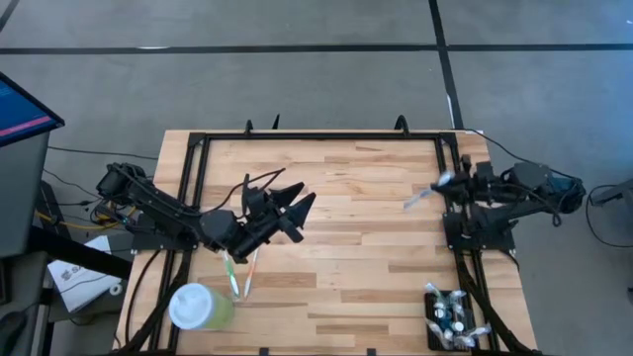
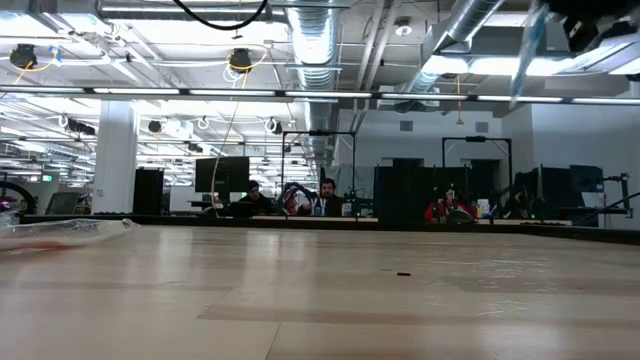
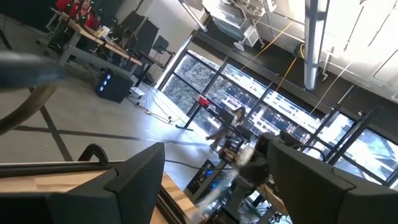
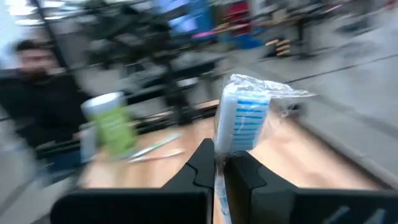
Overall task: Pick & Place toothbrushing station
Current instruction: Put the blue toothbrush into the black organizer
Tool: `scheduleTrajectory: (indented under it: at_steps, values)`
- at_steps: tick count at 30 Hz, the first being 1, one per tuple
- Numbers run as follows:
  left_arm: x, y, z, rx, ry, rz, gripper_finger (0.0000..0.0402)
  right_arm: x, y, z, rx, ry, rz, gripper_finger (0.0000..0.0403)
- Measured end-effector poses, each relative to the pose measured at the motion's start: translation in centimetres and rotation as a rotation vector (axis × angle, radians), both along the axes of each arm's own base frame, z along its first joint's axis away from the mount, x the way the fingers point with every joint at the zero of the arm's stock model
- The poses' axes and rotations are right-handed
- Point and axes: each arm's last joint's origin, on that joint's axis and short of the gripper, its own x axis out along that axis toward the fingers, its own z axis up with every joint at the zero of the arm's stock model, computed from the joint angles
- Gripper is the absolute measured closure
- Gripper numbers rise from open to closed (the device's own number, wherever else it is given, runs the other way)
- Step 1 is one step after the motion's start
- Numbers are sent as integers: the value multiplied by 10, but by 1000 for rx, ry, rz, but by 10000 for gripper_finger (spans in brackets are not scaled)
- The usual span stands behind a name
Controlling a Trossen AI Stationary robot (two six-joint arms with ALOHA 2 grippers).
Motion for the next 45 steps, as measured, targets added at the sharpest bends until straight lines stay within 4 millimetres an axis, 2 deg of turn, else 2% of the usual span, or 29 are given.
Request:
scheduleTrajectory:
  at_steps: [5, 9, 20, 27, 36, 40, 45]
  values:
    - [1, 4, 0, 0, 0, 14, 124, 0, -4, 4, -137, -14, -144, 398]
    - [3, 8, -1, 10, 14, 28, 124, 12, -2, 6, -191, 17, -157, 398]
    - [4, 12, -1, 100, 99, 62, 124, 83, 22, -2, -210, 166, 125, 398]
    - [5, 12, -1, 109, 109, 63, 124, 107, 33, -16, -94, 243, 204, 398]
    - [5, 12, -2, 122, 123, 66, 124, 113, 71, -38, 20, 84, 393, 398]
    - [5, 12, -2, 124, 124, 66, 124, 106, 87, -44, 43, 91, 423, 398]
    - [5, 12, -2, 124, 124, 66, 124, 92, 106, -44, 38, 101, 550, 398]
